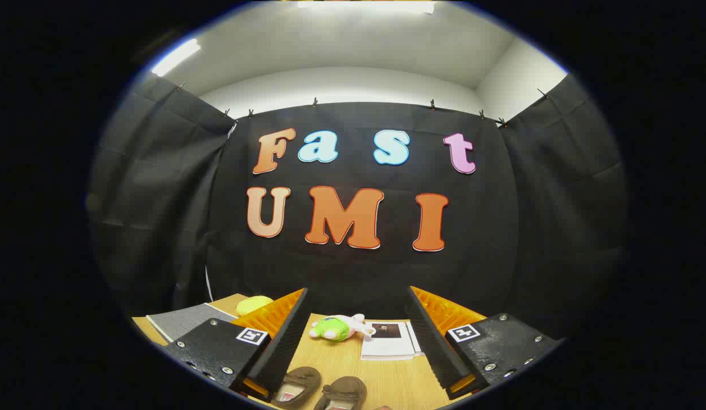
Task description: Open the storage box then place both shoes into the box .Put the left shoe in first, then the right shoe, with the right side of both shoes facing outward in a uniform manner.
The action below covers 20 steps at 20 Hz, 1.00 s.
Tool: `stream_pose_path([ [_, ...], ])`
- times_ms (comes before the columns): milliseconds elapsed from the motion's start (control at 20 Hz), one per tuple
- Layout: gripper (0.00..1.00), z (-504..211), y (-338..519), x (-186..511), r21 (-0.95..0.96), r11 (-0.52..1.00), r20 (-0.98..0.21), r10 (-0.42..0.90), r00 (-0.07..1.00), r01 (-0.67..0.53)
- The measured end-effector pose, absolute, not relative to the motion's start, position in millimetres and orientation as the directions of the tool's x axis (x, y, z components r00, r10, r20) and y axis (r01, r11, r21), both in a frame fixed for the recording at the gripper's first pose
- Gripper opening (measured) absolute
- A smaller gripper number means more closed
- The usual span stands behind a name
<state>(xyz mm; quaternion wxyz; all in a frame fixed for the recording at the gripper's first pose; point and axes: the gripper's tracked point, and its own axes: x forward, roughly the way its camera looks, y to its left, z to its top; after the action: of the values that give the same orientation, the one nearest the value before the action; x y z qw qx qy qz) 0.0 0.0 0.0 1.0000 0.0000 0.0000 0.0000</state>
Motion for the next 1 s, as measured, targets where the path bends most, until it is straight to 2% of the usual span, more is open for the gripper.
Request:
stream_pose_path([
  [1000, 0.99, -9.1, 34.4, 11.1, 0.062, 0.996, -0.055, 0.062, 0.997, -0.058],
])
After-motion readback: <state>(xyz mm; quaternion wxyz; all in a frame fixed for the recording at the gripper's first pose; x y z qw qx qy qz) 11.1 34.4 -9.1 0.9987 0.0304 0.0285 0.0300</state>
